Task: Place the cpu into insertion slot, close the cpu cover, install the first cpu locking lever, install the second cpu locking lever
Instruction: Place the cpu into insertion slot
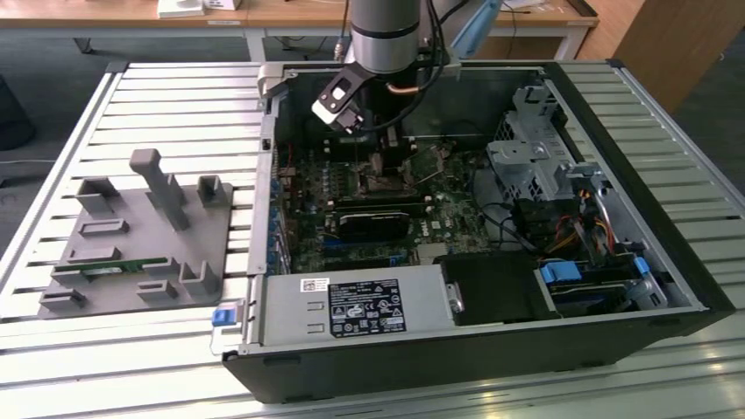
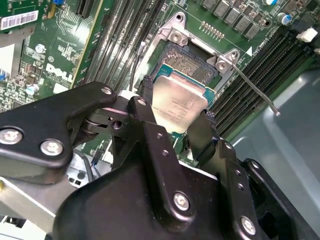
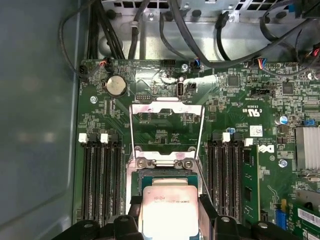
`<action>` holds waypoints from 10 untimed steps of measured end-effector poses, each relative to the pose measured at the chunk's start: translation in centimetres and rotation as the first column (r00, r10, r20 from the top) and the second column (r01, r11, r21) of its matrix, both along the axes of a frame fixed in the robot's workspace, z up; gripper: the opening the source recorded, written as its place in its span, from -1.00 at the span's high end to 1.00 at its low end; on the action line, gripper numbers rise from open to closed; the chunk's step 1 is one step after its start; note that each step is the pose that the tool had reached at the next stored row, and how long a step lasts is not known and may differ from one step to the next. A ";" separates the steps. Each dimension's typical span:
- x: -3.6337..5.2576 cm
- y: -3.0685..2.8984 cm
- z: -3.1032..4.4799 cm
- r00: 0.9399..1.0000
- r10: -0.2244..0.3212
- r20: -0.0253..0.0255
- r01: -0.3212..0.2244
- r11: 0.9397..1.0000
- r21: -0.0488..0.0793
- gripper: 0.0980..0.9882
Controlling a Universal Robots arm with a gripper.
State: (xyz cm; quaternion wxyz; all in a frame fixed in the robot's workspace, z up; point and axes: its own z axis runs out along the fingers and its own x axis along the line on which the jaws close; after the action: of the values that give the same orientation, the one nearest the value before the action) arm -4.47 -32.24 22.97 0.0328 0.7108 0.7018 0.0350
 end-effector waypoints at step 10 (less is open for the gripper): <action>-0.20 0.00 -0.97 1.000 0.000 0.000 0.000 1.000 0.000 0.03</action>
State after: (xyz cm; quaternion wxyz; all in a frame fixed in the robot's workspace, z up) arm -4.66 -32.24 22.01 0.0328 0.7108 0.7018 0.0350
